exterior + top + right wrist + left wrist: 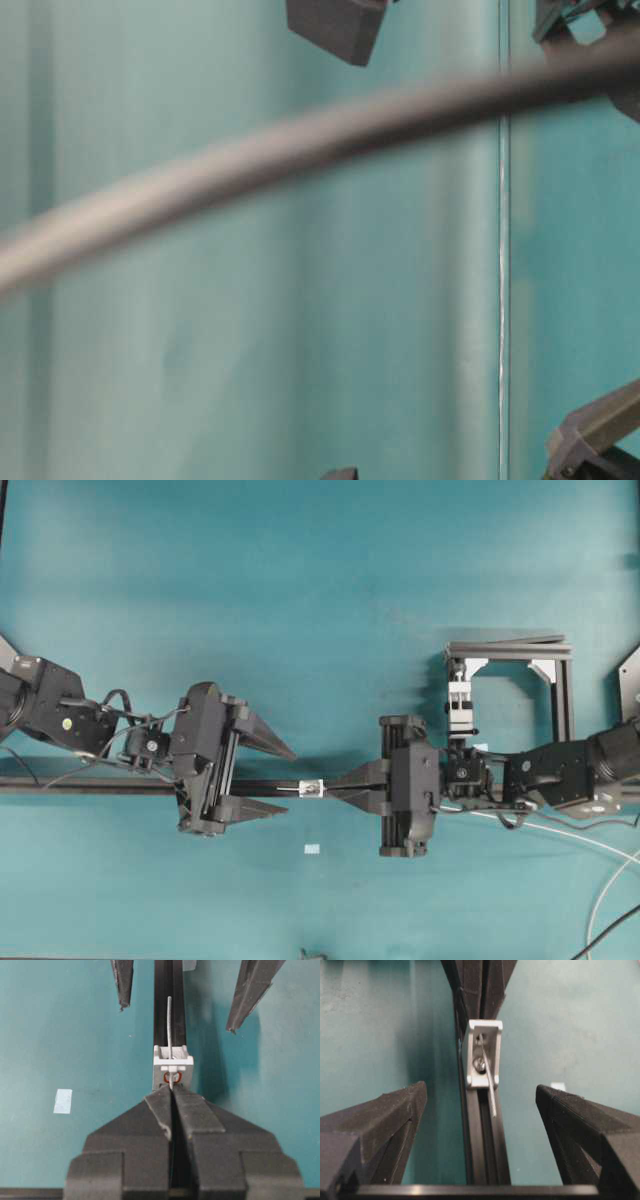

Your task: Insert the wire through the hole in the metal fitting marked with a red label.

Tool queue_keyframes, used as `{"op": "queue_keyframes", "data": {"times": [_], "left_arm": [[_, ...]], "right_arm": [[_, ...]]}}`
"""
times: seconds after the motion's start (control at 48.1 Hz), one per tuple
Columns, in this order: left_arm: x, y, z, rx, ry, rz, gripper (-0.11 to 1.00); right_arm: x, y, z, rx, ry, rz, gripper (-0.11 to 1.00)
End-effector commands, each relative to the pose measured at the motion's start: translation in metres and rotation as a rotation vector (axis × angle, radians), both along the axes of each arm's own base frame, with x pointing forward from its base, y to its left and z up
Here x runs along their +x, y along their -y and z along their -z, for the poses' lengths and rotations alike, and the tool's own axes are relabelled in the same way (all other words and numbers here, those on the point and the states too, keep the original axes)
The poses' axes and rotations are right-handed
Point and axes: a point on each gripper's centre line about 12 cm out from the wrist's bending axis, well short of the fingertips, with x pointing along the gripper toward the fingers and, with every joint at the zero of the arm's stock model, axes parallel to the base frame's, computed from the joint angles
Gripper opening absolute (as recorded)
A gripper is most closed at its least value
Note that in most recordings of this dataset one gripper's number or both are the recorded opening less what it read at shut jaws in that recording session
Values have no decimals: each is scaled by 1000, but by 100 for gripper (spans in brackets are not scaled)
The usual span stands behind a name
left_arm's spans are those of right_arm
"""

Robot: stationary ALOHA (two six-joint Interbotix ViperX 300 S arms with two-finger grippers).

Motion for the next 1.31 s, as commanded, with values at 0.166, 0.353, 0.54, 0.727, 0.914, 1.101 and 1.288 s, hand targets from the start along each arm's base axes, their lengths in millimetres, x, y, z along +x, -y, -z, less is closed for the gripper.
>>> {"op": "queue_keyframes", "data": {"times": [0.166, 0.353, 0.54, 0.727, 0.914, 1.101, 1.288], "left_arm": [[5, 9, -10, -23, 26, 15, 48], [7, 11, -10, -23, 18, 18, 47], [6, 11, -9, -20, 14, 18, 46], [6, 11, -9, -20, 11, 18, 15], [6, 11, -9, -19, 10, 18, -7], [6, 11, -7, -15, -11, 20, -10], [6, 11, -7, -16, -11, 18, -10]], "right_arm": [[3, 0, -6, 8, 16, 3, 0], [4, 0, -7, 9, 17, 3, 0], [4, 0, -7, 9, 19, 4, 0], [4, 0, -7, 8, 22, 5, 0], [4, 0, -7, 7, 22, 3, 0], [4, 0, -7, 8, 22, 5, 0], [4, 0, -7, 12, 19, 4, 0]]}}
